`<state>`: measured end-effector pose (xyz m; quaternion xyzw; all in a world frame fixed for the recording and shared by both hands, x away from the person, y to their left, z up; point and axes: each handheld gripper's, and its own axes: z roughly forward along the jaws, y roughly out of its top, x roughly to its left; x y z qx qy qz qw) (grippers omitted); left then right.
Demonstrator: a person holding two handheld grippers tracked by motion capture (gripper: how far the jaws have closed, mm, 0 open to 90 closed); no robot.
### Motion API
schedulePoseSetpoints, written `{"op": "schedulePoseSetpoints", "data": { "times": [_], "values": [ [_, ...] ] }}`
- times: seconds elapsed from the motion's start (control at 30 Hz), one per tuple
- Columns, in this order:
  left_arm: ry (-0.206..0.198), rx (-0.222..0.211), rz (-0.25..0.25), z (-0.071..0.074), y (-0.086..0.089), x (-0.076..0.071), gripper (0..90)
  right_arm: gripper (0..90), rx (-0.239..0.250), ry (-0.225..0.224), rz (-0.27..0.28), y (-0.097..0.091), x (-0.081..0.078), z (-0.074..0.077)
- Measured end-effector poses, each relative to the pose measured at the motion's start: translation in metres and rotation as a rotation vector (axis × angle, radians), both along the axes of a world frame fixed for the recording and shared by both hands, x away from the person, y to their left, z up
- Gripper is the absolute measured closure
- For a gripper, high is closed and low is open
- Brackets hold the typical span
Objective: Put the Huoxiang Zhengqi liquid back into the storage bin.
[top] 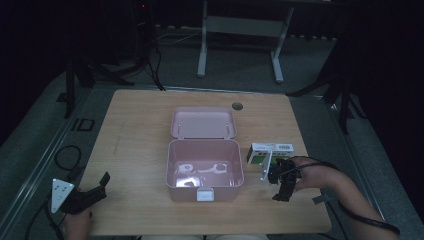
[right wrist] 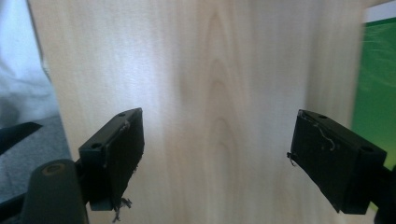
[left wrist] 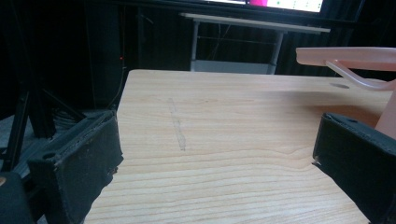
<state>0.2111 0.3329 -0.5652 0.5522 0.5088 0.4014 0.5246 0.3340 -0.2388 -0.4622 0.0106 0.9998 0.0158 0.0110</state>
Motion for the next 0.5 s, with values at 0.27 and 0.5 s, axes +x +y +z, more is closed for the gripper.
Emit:
{"op": "schedulePoseSetpoints", "data": {
  "times": [0.27,0.5],
  "values": [
    [0.000,0.005,-0.002,0.000,0.000,0.000,1.0,18.7,-0.016,0.011,-0.007,-0.002,0.013,0.014],
    [0.000,0.004,-0.002,0.000,0.000,0.000,1.0,20.1,-0.012,0.003,-0.011,-0.004,0.025,0.025]
  ]
}}
